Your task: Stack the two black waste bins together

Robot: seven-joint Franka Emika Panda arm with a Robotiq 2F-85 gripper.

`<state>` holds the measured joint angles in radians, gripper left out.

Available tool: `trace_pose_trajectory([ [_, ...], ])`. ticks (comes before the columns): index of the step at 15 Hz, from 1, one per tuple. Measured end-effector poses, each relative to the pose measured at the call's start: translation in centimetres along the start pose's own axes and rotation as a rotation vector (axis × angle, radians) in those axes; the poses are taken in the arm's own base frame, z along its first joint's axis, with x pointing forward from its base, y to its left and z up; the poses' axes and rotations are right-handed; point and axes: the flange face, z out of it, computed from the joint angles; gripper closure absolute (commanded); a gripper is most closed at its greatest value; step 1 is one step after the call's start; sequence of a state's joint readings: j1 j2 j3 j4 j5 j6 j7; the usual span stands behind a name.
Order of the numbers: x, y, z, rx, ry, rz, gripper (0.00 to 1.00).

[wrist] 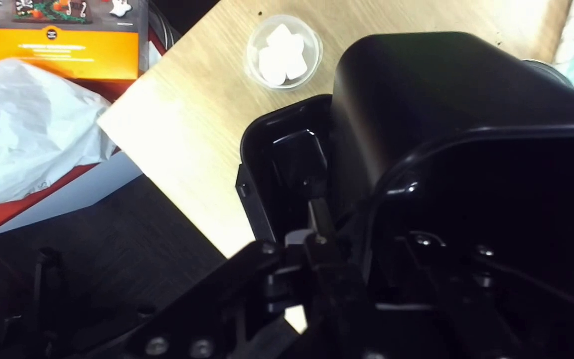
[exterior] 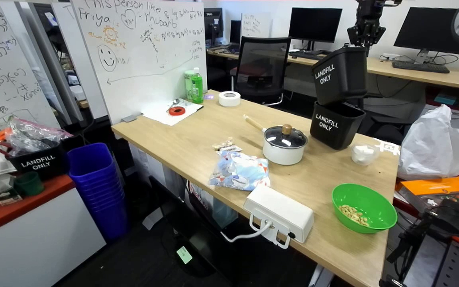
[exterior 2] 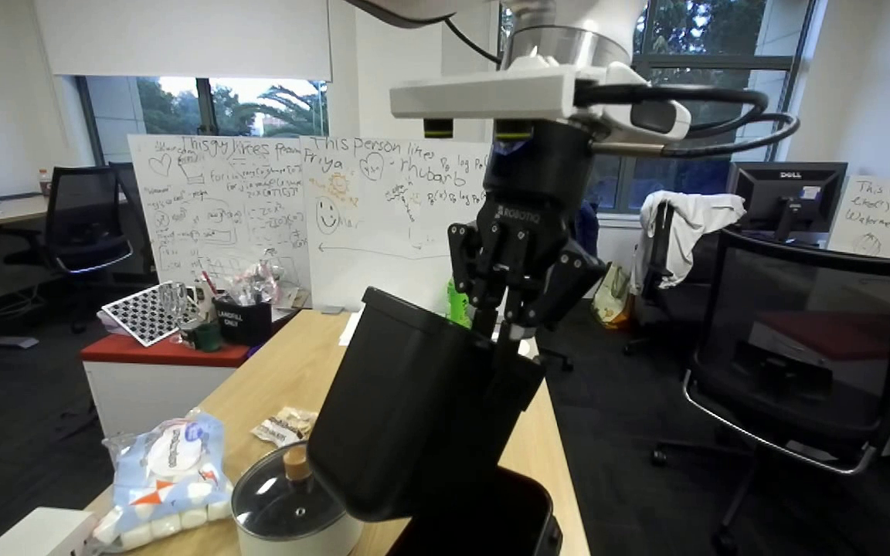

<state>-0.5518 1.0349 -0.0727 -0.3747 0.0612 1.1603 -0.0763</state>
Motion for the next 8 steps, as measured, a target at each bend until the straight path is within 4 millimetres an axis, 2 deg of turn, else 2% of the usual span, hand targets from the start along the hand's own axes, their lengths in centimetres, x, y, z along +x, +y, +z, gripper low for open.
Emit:
trace_pose_trajectory([
  [4, 0.5, 0.3, 1.2, 0.061, -0.011, -0.011, 0.94],
  [8, 0.6, 1.9, 0.6, 0.103, 0.03, -0.001, 0.94],
])
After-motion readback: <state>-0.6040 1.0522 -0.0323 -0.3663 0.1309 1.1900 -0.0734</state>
